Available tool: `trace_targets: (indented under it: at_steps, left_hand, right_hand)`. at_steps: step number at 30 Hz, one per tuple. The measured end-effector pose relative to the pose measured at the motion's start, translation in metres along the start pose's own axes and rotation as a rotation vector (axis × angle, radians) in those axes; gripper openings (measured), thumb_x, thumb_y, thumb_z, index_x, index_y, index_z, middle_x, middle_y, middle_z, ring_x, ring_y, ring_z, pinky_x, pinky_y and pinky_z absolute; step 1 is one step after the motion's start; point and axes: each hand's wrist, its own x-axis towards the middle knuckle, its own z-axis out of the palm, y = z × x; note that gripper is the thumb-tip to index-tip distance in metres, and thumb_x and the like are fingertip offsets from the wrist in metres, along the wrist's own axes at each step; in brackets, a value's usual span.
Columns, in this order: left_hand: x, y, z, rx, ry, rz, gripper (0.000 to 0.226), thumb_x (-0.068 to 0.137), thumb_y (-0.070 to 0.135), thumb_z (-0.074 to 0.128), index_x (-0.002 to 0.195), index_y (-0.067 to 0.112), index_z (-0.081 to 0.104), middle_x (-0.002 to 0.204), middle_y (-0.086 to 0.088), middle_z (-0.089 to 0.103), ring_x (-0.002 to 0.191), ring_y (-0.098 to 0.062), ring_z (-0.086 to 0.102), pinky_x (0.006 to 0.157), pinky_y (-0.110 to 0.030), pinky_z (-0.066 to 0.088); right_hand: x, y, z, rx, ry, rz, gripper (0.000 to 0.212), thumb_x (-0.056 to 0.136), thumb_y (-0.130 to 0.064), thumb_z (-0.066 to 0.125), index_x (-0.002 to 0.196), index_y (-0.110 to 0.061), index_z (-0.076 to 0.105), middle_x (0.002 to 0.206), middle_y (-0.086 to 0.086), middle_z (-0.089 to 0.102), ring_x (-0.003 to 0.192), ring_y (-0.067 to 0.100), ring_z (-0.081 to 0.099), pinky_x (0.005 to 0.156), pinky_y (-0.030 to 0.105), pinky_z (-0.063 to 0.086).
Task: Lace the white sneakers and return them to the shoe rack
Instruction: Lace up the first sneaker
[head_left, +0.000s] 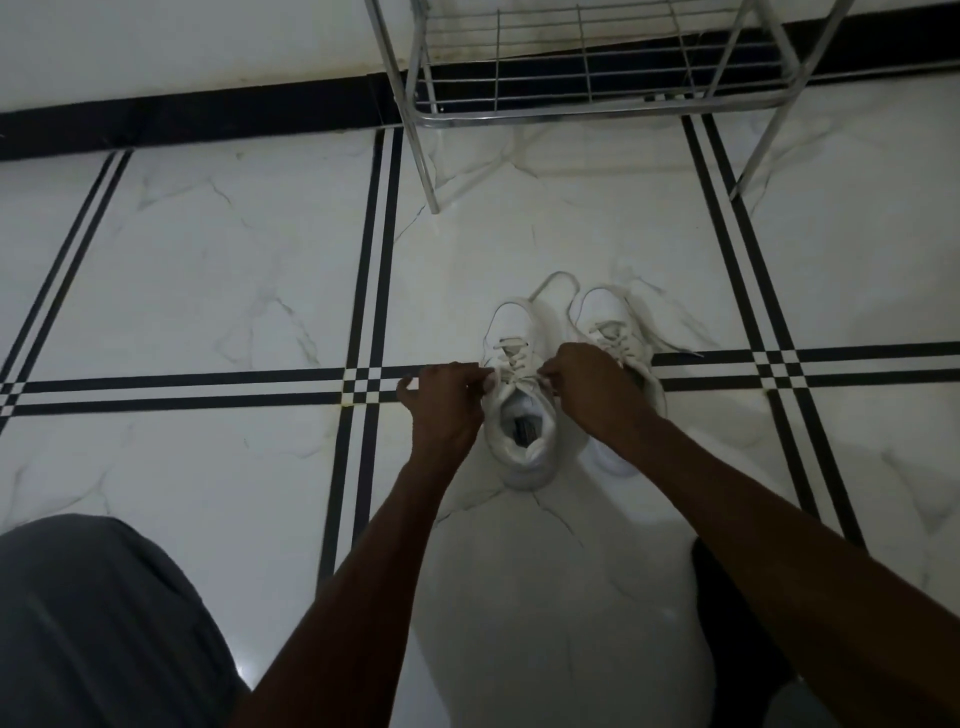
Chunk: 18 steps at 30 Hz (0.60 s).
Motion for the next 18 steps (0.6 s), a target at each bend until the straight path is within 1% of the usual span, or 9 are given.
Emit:
trace_targets:
  at_steps: [2, 5, 9, 12, 14, 15, 16, 17, 18]
  left_hand:
    - [-0.008, 0.000, -0.004, 0.171, 0.071, 0.101, 0.031, 0.089, 0.006, 0.061, 0.100, 0.031, 0.077, 0.098, 0.007, 0.076, 0.112, -0.028, 0.058, 0.110, -0.061, 0.029]
    - [-0.009, -0.006, -0.011, 0.310, 0.155, 0.246, 0.036, 0.070, -0.007, 0.061, 0.084, 0.023, 0.077, 0.082, 0.007, 0.075, 0.103, -0.028, 0.062, 0.109, -0.063, 0.029]
    - [-0.007, -0.006, -0.016, 0.384, 0.182, 0.288, 0.036, 0.060, -0.006, 0.059, 0.075, 0.022, 0.075, 0.072, 0.008, 0.073, 0.096, -0.026, 0.062, 0.105, -0.054, 0.025]
    - [-0.010, -0.003, -0.011, 0.352, 0.151, 0.228, 0.035, 0.060, -0.004, 0.061, 0.076, 0.023, 0.078, 0.077, 0.008, 0.076, 0.096, -0.027, 0.060, 0.101, -0.053, 0.028]
    - [-0.010, -0.005, -0.005, 0.253, 0.115, 0.151, 0.030, 0.066, 0.001, 0.063, 0.078, 0.023, 0.079, 0.080, 0.008, 0.076, 0.096, -0.027, 0.061, 0.098, -0.052, 0.036]
    - [-0.011, -0.004, -0.003, 0.187, 0.101, 0.103, 0.025, 0.071, 0.004, 0.065, 0.080, 0.024, 0.079, 0.080, 0.006, 0.076, 0.095, -0.026, 0.063, 0.095, -0.049, 0.042]
    - [-0.011, -0.003, -0.002, 0.102, 0.074, 0.043, 0.020, 0.078, 0.009, 0.066, 0.081, 0.023, 0.080, 0.079, 0.003, 0.076, 0.091, -0.026, 0.067, 0.086, -0.042, 0.047]
    - [-0.011, 0.000, -0.001, 0.001, 0.046, -0.025, 0.015, 0.084, 0.014, 0.067, 0.083, 0.022, 0.081, 0.077, -0.001, 0.077, 0.084, -0.025, 0.070, 0.074, -0.034, 0.047]
    - [-0.011, 0.004, -0.001, -0.092, 0.024, -0.090, 0.015, 0.090, 0.019, 0.067, 0.085, 0.019, 0.081, 0.076, -0.005, 0.077, 0.078, -0.026, 0.072, 0.064, -0.029, 0.043]
  right_hand:
    - [-0.002, -0.002, 0.001, -0.085, 0.017, -0.027, 0.018, 0.081, -0.001, 0.055, 0.071, 0.000, 0.069, 0.081, 0.019, 0.063, 0.078, 0.035, 0.062, 0.061, 0.033, 0.038]
    - [-0.008, -0.004, -0.001, -0.216, 0.081, -0.111, 0.011, 0.078, 0.001, 0.061, 0.071, 0.000, 0.069, 0.083, 0.019, 0.063, 0.083, 0.037, 0.059, 0.066, 0.041, 0.045]
    - [-0.008, -0.006, 0.004, -0.285, 0.078, -0.105, 0.005, 0.074, 0.003, 0.068, 0.072, -0.002, 0.069, 0.085, 0.018, 0.064, 0.087, 0.037, 0.060, 0.070, 0.044, 0.050]
    - [-0.010, -0.010, 0.007, -0.302, 0.071, -0.065, 0.006, 0.079, 0.001, 0.065, 0.082, -0.003, 0.069, 0.095, 0.016, 0.063, 0.098, 0.035, 0.057, 0.072, 0.043, 0.050]
    - [-0.010, -0.015, 0.006, -0.301, 0.035, -0.016, 0.012, 0.086, 0.001, 0.059, 0.093, -0.003, 0.068, 0.106, 0.015, 0.061, 0.107, 0.033, 0.056, 0.078, 0.040, 0.049]
    - [-0.008, -0.017, 0.005, -0.296, 0.045, 0.013, 0.011, 0.087, -0.001, 0.060, 0.093, -0.005, 0.068, 0.105, 0.013, 0.062, 0.106, 0.030, 0.058, 0.078, 0.037, 0.049]
    - [-0.006, -0.018, 0.005, -0.317, 0.052, 0.034, 0.006, 0.087, -0.005, 0.064, 0.090, -0.007, 0.069, 0.100, 0.011, 0.065, 0.100, 0.027, 0.063, 0.077, 0.033, 0.050]
    - [-0.003, -0.017, 0.006, -0.331, 0.055, 0.037, 0.004, 0.087, -0.010, 0.067, 0.089, -0.008, 0.070, 0.098, 0.009, 0.067, 0.095, 0.025, 0.066, 0.076, 0.029, 0.049]
    - [-0.001, -0.015, 0.011, -0.262, 0.003, 0.086, 0.008, 0.091, -0.012, 0.064, 0.094, -0.006, 0.069, 0.100, 0.010, 0.069, 0.096, 0.025, 0.067, 0.077, 0.028, 0.046]
